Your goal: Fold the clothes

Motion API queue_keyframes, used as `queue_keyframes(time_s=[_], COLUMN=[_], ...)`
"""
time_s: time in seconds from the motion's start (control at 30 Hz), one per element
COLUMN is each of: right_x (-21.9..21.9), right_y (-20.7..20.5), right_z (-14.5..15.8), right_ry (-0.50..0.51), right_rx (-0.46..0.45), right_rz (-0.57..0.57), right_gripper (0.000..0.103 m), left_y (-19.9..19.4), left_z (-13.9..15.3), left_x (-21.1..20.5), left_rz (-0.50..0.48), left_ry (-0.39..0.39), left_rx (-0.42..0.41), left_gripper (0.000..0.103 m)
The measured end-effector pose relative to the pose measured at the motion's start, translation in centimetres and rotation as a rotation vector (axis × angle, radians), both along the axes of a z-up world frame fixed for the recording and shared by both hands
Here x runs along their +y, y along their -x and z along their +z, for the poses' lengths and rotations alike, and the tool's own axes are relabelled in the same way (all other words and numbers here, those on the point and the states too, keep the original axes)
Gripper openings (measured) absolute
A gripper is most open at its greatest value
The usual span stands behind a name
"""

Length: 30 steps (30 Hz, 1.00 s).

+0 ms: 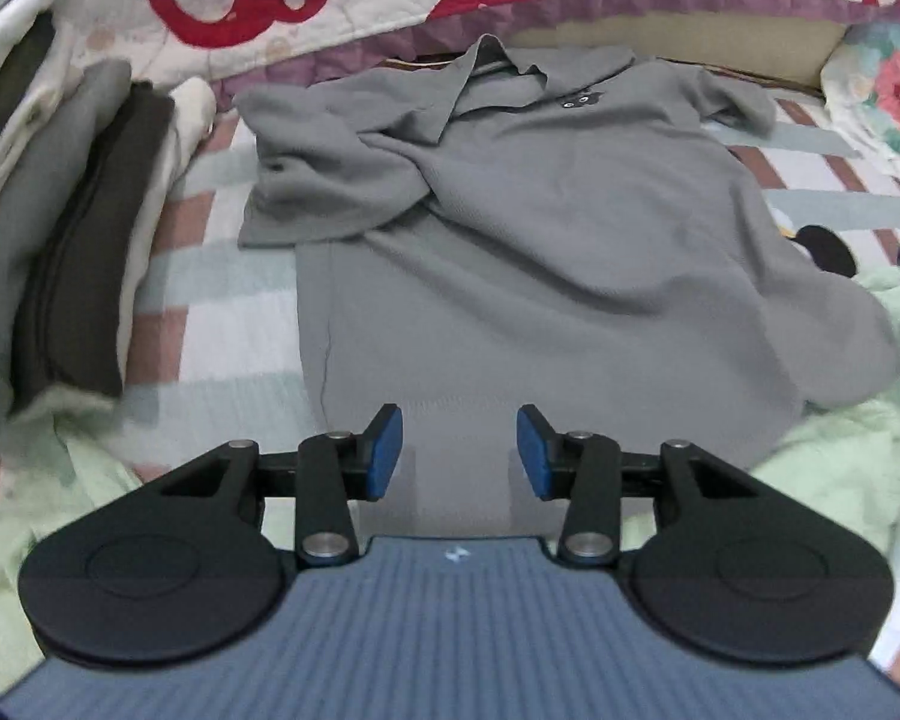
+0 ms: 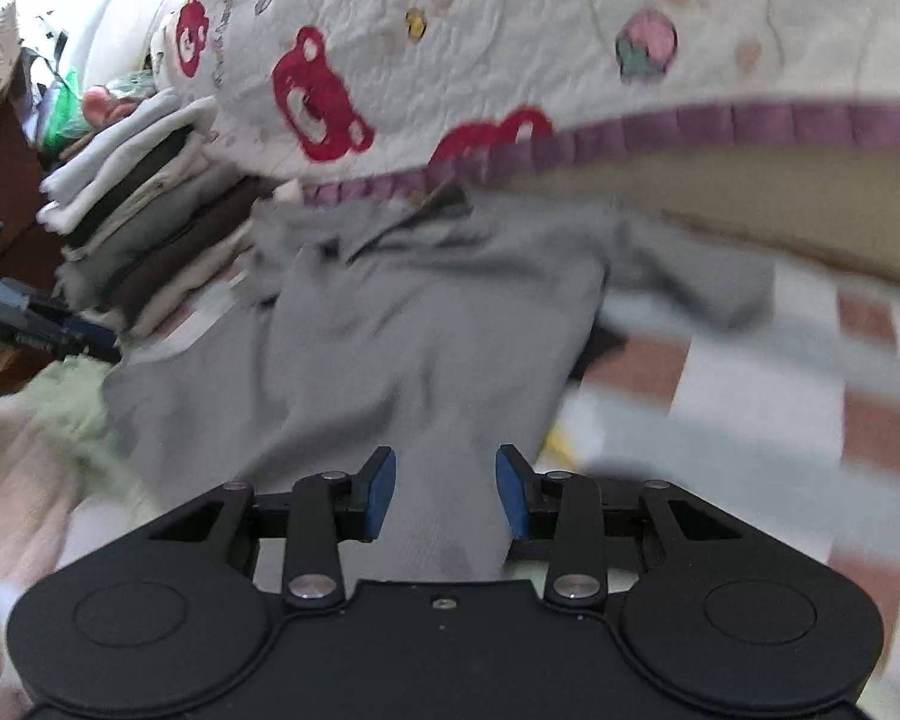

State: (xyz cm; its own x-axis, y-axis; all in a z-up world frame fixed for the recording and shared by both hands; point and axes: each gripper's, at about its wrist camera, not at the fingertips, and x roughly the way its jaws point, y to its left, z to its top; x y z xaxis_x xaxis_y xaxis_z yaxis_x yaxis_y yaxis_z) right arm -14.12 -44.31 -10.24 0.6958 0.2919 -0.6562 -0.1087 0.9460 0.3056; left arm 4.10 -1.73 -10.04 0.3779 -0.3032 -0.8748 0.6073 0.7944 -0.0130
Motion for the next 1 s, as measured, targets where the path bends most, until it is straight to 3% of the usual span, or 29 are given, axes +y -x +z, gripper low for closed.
queue_keyframes(time_s=[0.03, 0.13, 0.3, 0.4, 0.53, 0.57, 0.63, 0.67, 0.7, 0.73, 0.77, 0.93, 1.0], right_x=[0.3, 0.6, -0.3, -0.3, -0.1, 0.0, 0.6, 0.9, 1.1, 1.4, 1.6, 0.7, 0.2], right_y=[0.9, 2.5, 3.0, 2.6, 1.7, 1.5, 1.3, 1.2, 1.2, 1.2, 1.0, 0.7, 0.7], right_z=[-0.5, -2.1, -4.4, -5.2, -6.9, -7.3, -8.0, -8.2, -8.4, -8.2, -7.5, -1.6, 1.1], right_ry=[-0.017, -0.035, -0.096, -0.117, -0.173, -0.203, -0.285, -0.355, -0.429, -0.462, -0.462, -0.439, -0.339], right_rx=[0.009, 0.043, 0.072, 0.082, 0.126, 0.131, 0.149, 0.148, 0.141, 0.126, 0.099, -0.075, -0.117], right_rz=[0.011, 0.022, -0.096, -0.119, -0.168, -0.174, -0.137, -0.114, -0.094, -0.090, -0.093, -0.192, -0.255], right_gripper=[0.043, 0.058, 0.059, 0.059, 0.059, 0.059, 0.057, 0.050, 0.027, 0.013, 0.007, 0.006, 0.006], left_y=[-0.1, -0.9, -2.3, -3.4, -5.9, -6.1, -6.3, -6.4, -6.5, -6.5, -6.6, -6.3, -5.8], left_z=[-0.1, -1.2, -4.1, -4.7, -5.8, -6.2, -6.8, -7.1, -7.4, -7.5, -7.2, -5.1, -4.4], left_x=[0.4, 1.4, 2.2, 2.3, 3.3, 3.4, 2.9, 2.6, 2.3, 1.9, 1.7, 0.8, 1.1], left_rz=[0.013, 0.056, 0.132, 0.198, 0.243, 0.258, 0.227, 0.204, 0.181, 0.160, 0.143, 0.080, 0.073], left_ry=[0.012, 0.038, 0.066, 0.019, 0.136, 0.124, 0.091, 0.078, 0.065, 0.061, 0.079, 0.137, 0.154], left_rx=[0.014, 0.050, 0.160, 0.169, 0.295, 0.293, 0.296, 0.304, 0.312, 0.316, 0.308, 0.234, 0.249], left_gripper=[0.042, 0.042, 0.042, 0.040, 0.046, 0.046, 0.037, 0.016, 0.006, 0.004, 0.004, 0.004, 0.005])
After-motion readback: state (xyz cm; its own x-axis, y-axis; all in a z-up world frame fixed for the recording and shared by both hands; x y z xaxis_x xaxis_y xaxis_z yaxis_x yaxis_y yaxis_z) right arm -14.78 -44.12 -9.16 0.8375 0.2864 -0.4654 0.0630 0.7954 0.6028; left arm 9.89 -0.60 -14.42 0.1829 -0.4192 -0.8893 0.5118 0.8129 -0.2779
